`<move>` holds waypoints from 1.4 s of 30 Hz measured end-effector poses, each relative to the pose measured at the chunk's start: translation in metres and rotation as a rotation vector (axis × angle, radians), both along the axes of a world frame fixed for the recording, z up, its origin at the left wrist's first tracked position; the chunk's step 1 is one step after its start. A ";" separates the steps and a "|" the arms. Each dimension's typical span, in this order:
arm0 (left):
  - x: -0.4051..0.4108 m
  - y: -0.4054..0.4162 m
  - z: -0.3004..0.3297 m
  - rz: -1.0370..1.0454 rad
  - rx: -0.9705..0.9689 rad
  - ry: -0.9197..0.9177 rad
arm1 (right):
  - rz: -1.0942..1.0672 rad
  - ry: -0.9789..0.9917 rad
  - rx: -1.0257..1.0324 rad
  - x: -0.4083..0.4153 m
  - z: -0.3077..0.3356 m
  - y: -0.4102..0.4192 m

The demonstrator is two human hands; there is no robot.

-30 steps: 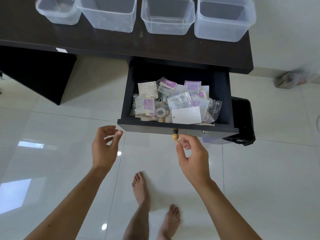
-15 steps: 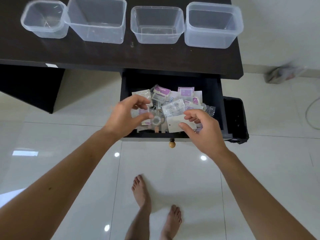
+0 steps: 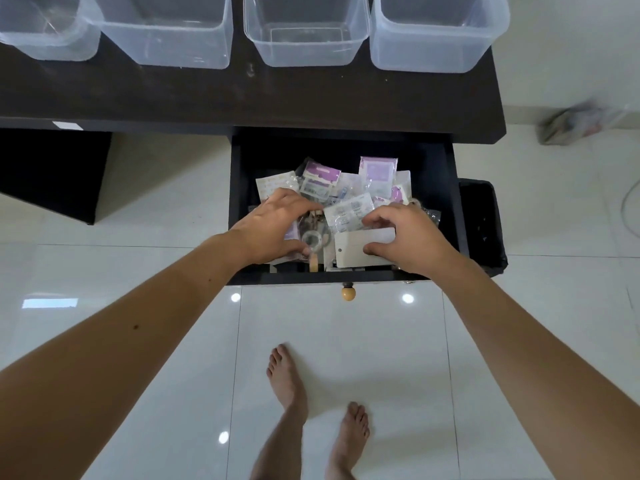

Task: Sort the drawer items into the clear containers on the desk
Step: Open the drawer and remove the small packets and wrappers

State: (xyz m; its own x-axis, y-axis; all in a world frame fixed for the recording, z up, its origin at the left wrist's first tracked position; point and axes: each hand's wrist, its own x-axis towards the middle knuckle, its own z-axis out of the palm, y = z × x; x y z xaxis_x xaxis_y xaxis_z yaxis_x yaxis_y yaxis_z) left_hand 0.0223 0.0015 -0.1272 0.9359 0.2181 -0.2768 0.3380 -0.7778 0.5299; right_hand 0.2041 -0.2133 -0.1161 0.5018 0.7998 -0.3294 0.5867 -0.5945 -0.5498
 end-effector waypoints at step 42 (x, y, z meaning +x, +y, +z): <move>0.006 0.016 -0.004 0.098 -0.139 0.058 | -0.217 0.212 0.173 0.003 0.019 -0.004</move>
State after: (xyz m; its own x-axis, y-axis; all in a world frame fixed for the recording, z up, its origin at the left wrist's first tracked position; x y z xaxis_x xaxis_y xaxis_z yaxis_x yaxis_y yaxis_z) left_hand 0.0281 0.0179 -0.1309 0.8934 0.2632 -0.3640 0.4420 -0.6599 0.6076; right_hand 0.2071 -0.2174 -0.0970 0.6010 0.7351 -0.3137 0.3188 -0.5804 -0.7494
